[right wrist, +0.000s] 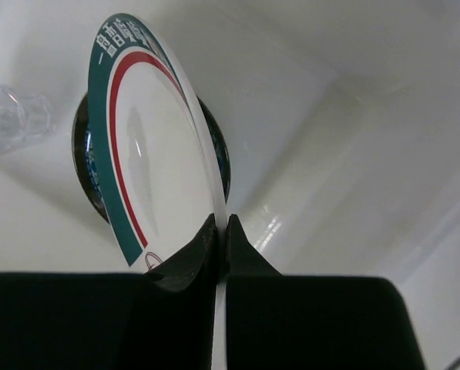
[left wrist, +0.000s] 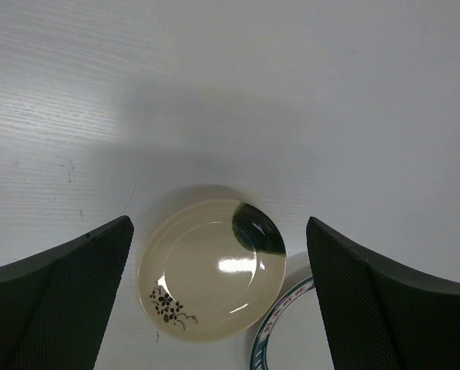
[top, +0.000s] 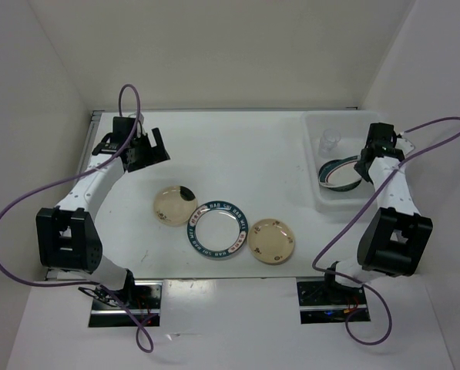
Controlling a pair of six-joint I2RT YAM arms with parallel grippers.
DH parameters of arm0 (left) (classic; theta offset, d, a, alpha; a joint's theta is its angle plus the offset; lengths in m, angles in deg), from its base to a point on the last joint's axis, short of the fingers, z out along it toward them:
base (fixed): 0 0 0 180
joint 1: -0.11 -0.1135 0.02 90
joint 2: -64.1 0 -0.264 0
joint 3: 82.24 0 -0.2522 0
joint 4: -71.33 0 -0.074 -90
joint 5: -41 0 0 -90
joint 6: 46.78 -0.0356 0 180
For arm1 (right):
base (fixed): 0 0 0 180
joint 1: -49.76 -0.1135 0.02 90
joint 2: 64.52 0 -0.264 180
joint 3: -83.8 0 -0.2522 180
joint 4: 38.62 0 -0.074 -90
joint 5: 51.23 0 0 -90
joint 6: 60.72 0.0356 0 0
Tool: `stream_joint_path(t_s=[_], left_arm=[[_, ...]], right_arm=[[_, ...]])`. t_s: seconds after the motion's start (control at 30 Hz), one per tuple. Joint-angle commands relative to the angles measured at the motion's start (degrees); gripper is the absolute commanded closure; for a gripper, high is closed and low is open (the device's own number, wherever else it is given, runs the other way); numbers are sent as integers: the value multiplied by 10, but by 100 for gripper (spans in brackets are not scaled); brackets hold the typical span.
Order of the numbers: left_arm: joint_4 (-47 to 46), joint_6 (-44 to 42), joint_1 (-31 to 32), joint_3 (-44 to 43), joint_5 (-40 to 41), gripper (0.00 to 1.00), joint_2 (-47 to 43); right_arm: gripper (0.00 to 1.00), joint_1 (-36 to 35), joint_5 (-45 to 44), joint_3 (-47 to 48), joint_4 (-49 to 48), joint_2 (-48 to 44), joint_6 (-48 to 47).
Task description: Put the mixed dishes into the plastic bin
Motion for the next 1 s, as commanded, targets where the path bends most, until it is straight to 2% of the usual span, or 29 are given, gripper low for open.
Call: stream_joint_path(t_s=[0.0, 0.07, 0.2, 0.23, 0.33, 0.53, 0.57, 0.63, 0.8, 0.97], left_arm=[[-15, -12, -2, 3, -15, 0, 3], [-15, -12, -2, 3, -15, 0, 3], [-15, -12, -2, 8, -15, 0, 3], [-15, -12, -2, 8, -15, 0, 3], [-20, -12, -2, 8, -10, 0, 3], [-20, -12, -2, 8, -9, 0, 3], [-20, -12, -2, 8, -9, 0, 3], [-20, -12, -2, 13, -9, 0, 3], [-20, -12, -2, 13, -9, 0, 3], [-31, -12, -2, 20, -15, 0, 3]], right_arm=[[100, 2, -1, -13, -54, 23, 5], [96, 7, -1, -18, -59, 34, 5], [82, 13, -6, -40, -70, 42, 5], [75, 13, -6, -47, -70, 42, 5], [67, 19, -13, -47, -63, 47, -1], [66, 31, -33, -53, -57, 47, -6], [53, 31, -33, -53, -51, 47, -6], [51, 31, -40, -48, -40, 47, -6], [40, 31, -49, -8, -5, -10, 8], [29, 31, 72, 53, -20, -133, -16]])
